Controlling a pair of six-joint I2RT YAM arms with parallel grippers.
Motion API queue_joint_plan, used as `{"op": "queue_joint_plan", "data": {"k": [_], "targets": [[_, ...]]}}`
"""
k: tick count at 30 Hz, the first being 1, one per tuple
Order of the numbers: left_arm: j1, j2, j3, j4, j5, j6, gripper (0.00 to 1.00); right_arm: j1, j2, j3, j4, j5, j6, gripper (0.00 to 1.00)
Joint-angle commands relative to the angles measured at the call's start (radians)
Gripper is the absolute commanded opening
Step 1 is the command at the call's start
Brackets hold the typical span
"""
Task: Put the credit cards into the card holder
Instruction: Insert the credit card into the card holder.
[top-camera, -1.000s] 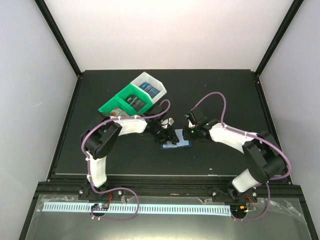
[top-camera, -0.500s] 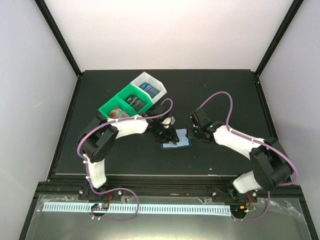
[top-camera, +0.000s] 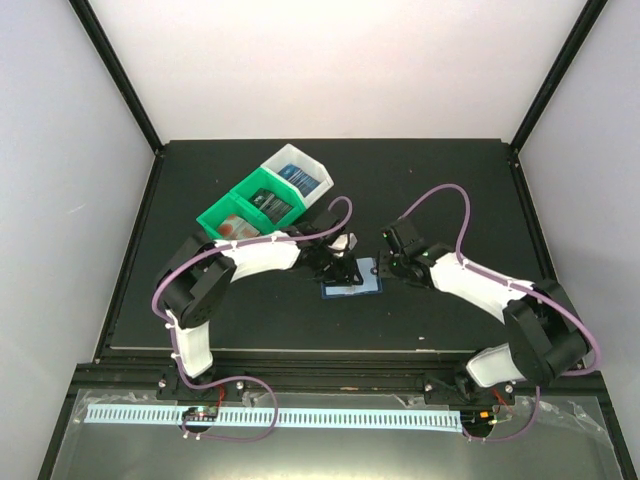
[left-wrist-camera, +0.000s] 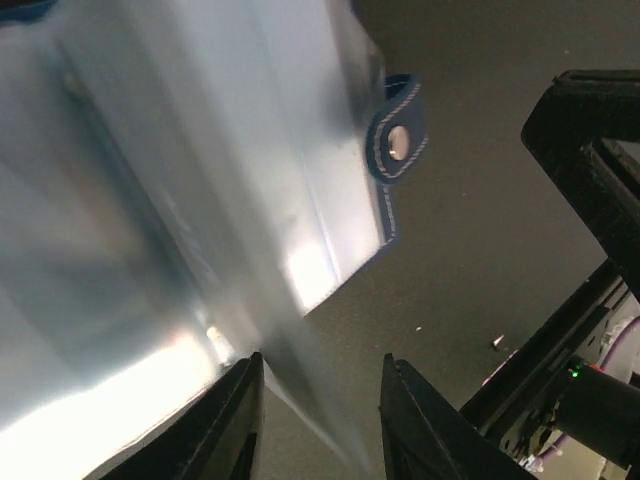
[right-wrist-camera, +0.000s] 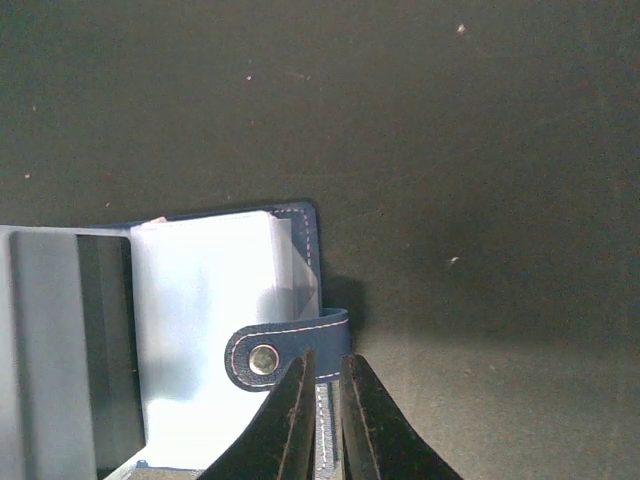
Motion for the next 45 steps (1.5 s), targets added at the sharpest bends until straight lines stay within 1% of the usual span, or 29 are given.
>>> {"op": "queue_joint_plan", "data": {"k": [1,6,9,11,14,16,19,22,24,27,31,35,38,41,44,45], "targets": [[-0.024,0.000,0.046,0.075,0.030,0.013,0.34,-0.011,-0.058,-0.016,-0.003,0.072,0.029,0.11],[-0.033,0.029,0.058,0.104,0.035,0.008,0.35,-0.017,-0.107,-0.024,-0.018,0.114,0.042,0.12],[-0.033,0.036,0.063,0.105,0.021,0.018,0.37,-0.019,-0.129,-0.025,-0.024,0.122,0.040,0.12],[-0.033,0.032,0.063,0.109,0.018,0.026,0.39,-0.018,-0.141,-0.024,-0.017,0.105,0.027,0.12],[-0.032,-0.003,0.061,0.104,-0.017,0.042,0.41,-0.019,-0.144,-0.020,0.001,0.030,-0.024,0.13],[-0.028,-0.040,0.057,0.077,-0.071,0.062,0.44,-0.019,-0.140,-0.009,-0.004,-0.016,-0.059,0.14],[-0.016,-0.114,0.051,0.020,-0.191,0.095,0.55,-0.019,-0.142,-0.001,0.004,-0.084,-0.094,0.18],[0.008,-0.215,0.036,-0.043,-0.325,0.137,0.63,-0.016,-0.138,0.016,0.006,-0.158,-0.124,0.24],[0.032,-0.276,0.027,-0.080,-0.403,0.175,0.68,-0.014,-0.123,0.033,0.001,-0.192,-0.139,0.30],[0.081,-0.355,0.022,-0.139,-0.484,0.241,0.72,0.000,-0.078,0.074,-0.028,-0.194,-0.152,0.33],[0.149,-0.428,0.010,-0.224,-0.557,0.333,0.76,0.024,-0.012,0.124,-0.049,-0.183,-0.159,0.37],[0.245,-0.472,-0.027,-0.294,-0.576,0.389,0.74,0.034,0.054,0.191,-0.058,-0.186,-0.151,0.40],[0.321,-0.472,-0.041,-0.329,-0.587,0.426,0.68,0.034,0.107,0.244,-0.061,-0.176,-0.146,0.41],[0.375,-0.431,-0.021,-0.363,-0.643,0.464,0.62,0.035,0.168,0.295,-0.064,-0.158,-0.143,0.41],[0.421,-0.337,0.040,-0.418,-0.692,0.496,0.59,0.034,0.245,0.351,-0.074,-0.164,-0.140,0.41],[0.436,-0.311,0.063,-0.438,-0.713,0.498,0.59,0.035,0.268,0.371,-0.081,-0.168,-0.138,0.41]]}}
